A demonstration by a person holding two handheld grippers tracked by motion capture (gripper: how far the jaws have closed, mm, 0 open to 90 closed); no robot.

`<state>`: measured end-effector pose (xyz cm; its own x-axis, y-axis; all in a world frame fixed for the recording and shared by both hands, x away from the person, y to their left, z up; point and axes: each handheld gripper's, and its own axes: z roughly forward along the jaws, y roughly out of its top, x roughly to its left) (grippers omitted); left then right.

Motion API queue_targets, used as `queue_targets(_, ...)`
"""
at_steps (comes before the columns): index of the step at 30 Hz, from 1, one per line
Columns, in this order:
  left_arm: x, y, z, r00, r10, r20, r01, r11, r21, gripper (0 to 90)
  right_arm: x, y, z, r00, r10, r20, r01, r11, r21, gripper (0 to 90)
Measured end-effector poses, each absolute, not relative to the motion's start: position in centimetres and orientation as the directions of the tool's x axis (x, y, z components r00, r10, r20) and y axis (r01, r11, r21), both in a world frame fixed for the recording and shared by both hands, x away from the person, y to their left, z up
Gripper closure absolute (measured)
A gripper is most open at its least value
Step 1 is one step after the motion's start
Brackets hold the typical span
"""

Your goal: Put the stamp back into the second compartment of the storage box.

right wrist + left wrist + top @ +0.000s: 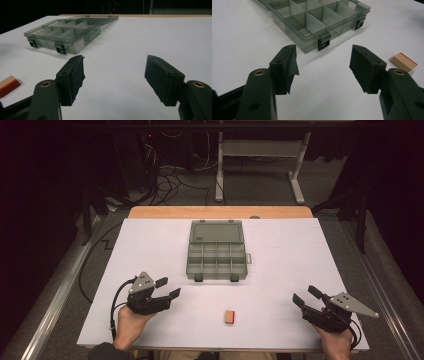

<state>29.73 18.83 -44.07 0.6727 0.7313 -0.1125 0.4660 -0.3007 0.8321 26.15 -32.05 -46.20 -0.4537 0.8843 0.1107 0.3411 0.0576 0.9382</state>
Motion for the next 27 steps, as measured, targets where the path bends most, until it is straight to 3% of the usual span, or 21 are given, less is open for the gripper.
queue_targets(27,30.5,13.3,-43.7,0.761,0.636,-0.128,0.447,-0.37,0.815,39.5,26.0,-32.3,-46.0,-0.444,0.888,0.12,0.328,0.037,0.944,31.9)
